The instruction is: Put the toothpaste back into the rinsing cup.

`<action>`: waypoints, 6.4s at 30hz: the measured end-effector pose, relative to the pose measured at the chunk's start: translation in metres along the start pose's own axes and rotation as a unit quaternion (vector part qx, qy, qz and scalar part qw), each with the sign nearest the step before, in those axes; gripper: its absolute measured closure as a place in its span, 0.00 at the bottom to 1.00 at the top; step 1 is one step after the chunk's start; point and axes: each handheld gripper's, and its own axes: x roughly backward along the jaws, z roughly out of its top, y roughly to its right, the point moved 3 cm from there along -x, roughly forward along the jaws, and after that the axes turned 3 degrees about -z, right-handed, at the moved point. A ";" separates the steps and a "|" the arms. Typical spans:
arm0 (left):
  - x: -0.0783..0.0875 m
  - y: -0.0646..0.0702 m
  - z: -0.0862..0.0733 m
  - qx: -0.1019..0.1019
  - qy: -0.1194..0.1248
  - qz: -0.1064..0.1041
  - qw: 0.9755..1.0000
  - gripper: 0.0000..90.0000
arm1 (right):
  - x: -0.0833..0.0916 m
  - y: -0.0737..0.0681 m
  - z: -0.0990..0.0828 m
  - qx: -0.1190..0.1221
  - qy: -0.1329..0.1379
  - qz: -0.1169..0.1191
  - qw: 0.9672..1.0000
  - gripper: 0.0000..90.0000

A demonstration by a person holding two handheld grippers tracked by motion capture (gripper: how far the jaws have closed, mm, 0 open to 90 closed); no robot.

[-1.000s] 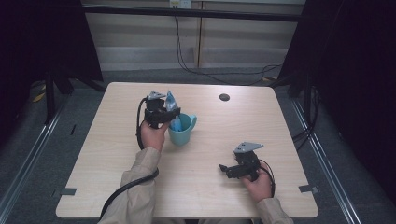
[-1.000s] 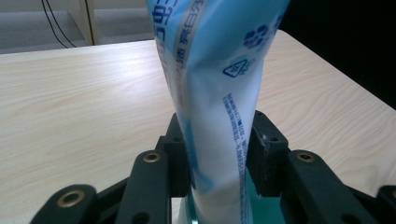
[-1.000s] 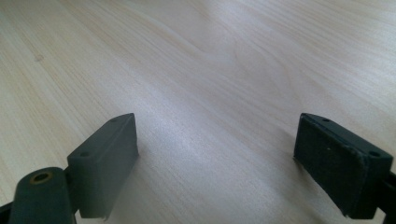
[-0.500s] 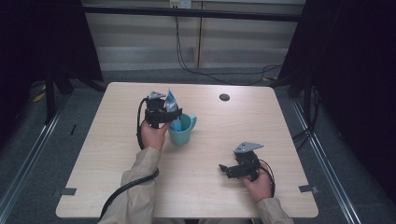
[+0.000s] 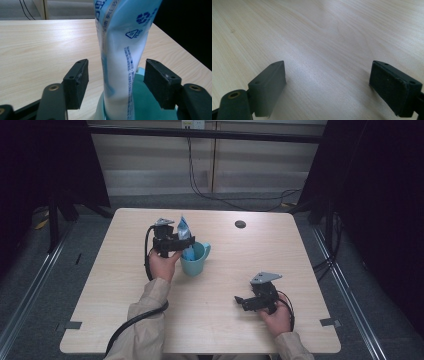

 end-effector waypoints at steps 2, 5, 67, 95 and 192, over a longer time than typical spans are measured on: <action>0.001 0.001 0.001 0.000 0.000 -0.004 1.000 0.37 | 0.000 0.000 0.000 0.000 0.000 0.000 1.000 0.14; 0.002 0.002 0.002 0.000 0.001 -0.005 1.000 0.35 | 0.000 0.000 0.000 0.000 0.000 0.000 1.000 0.14; 0.052 0.001 -0.015 -0.017 -0.009 -0.014 1.000 0.18 | 0.000 0.000 0.000 0.002 0.000 -0.001 1.000 0.14; 0.065 -0.001 -0.052 -0.018 -0.023 -0.029 0.999 0.17 | 0.000 0.000 0.000 0.001 0.001 0.001 1.000 0.14; 0.064 -0.015 -0.142 -0.147 -0.138 0.030 0.979 0.09 | 0.000 0.000 0.000 0.002 0.000 0.000 1.000 0.14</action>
